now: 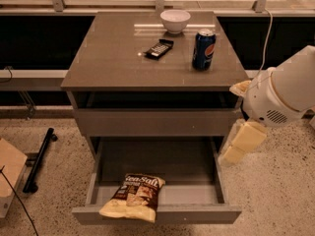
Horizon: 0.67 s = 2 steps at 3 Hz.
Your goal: Pick brown chip bag from middle drawer and place on counter
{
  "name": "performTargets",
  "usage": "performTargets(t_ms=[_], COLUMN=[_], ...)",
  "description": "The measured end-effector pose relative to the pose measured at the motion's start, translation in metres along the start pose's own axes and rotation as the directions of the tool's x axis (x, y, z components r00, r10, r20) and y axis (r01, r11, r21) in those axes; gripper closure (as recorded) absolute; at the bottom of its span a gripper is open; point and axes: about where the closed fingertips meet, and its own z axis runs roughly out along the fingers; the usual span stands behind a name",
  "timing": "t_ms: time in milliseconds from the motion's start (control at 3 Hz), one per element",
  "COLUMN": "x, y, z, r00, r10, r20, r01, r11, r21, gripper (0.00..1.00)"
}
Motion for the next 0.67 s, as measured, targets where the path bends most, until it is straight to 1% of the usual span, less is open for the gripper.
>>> performTargets(t_ms=[333,667], x=[-0.005,-0.012], y=[0.008,0.017], z=[0.023,0.056], r00=[1.0,0.997], r10=[-0.013,-0.017], r20=[0.028,0.072], r01=[0.014,0.021], r11=[0.9996,0.9982], r21=[-0.024,-0.057], gripper=[0.0,0.0])
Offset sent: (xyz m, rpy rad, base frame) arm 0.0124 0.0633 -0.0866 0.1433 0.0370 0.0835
